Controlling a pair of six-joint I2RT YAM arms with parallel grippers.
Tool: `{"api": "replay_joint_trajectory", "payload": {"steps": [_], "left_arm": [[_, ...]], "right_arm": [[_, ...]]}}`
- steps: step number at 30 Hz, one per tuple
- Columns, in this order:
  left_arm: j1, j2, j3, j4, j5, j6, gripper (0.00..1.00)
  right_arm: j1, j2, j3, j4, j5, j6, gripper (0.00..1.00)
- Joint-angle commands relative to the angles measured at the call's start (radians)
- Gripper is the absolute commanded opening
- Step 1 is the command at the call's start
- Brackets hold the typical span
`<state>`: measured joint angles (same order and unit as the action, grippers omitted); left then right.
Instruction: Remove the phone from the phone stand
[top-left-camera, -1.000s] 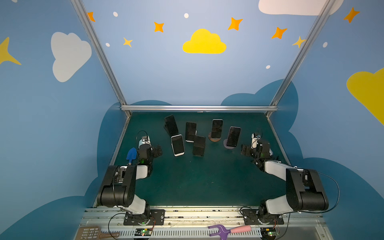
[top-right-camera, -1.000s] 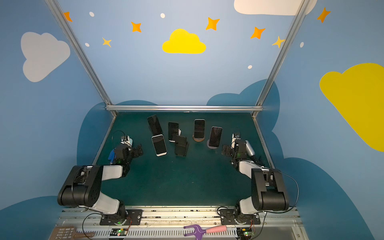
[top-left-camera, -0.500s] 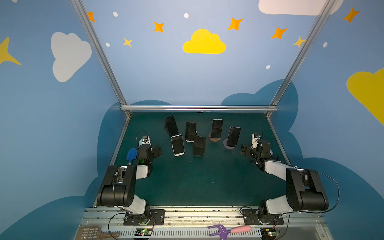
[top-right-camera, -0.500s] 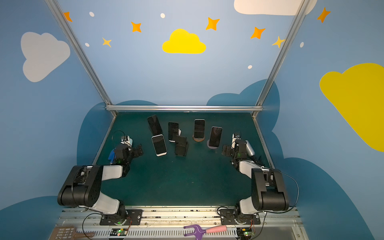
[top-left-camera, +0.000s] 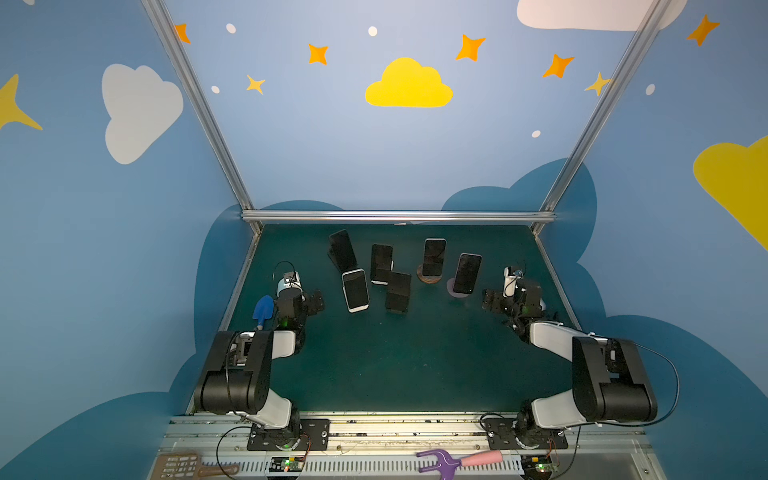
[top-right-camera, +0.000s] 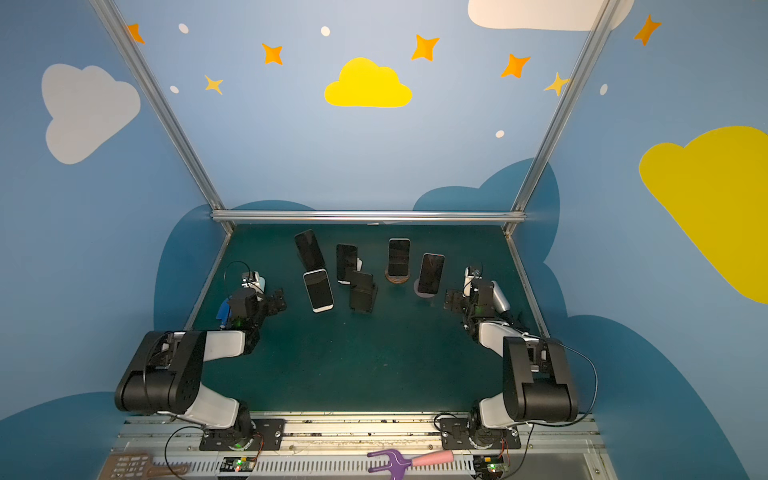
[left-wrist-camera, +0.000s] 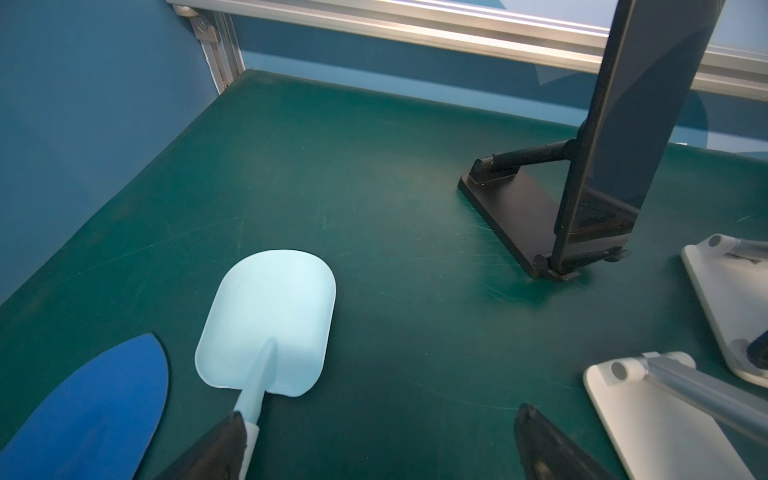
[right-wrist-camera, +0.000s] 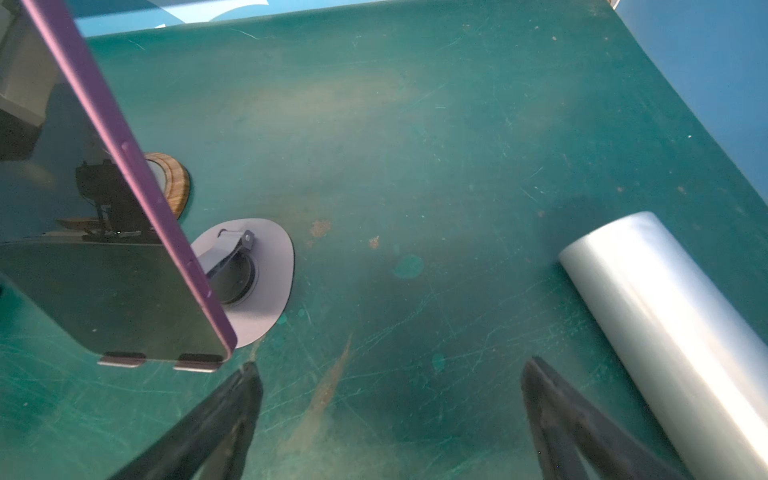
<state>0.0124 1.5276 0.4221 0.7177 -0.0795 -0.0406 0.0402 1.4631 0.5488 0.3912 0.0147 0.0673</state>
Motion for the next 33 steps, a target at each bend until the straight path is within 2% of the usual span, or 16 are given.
{"api": "replay_joint_trajectory", "payload": {"steps": [1,18,21,23,25,28,33], "left_arm": [[-0.001,-0.009,0.008,0.002,0.006,0.004,1.0],[0.003,-0.009,0.01,0.0,0.01,0.003,1.0],[0.001,-0.012,0.006,0.004,0.011,0.004,1.0],[0.003,-0.027,0.027,-0.037,0.049,0.01,1.0],[0.002,-0.074,0.077,-0.158,0.054,0.018,1.0],[0.002,-0.187,0.102,-0.278,0.063,0.02,1.0],[0.002,-0.447,0.123,-0.436,0.084,0.019,1.0]], "right_arm": [[-0.006,-0.007,0.011,-0.005,-0.009,-0.003,0.97],[-0.021,-0.009,0.011,-0.005,-0.036,0.0,0.97],[-0.001,-0.013,0.005,-0.001,0.012,0.007,0.97],[0.007,-0.023,-0.003,0.004,0.094,0.039,0.97],[0.009,-0.047,-0.002,-0.017,0.178,0.085,0.97],[0.02,-0.1,-0.012,-0.041,0.214,0.083,0.97],[0.031,-0.217,0.074,-0.264,0.319,0.14,0.97]]}}
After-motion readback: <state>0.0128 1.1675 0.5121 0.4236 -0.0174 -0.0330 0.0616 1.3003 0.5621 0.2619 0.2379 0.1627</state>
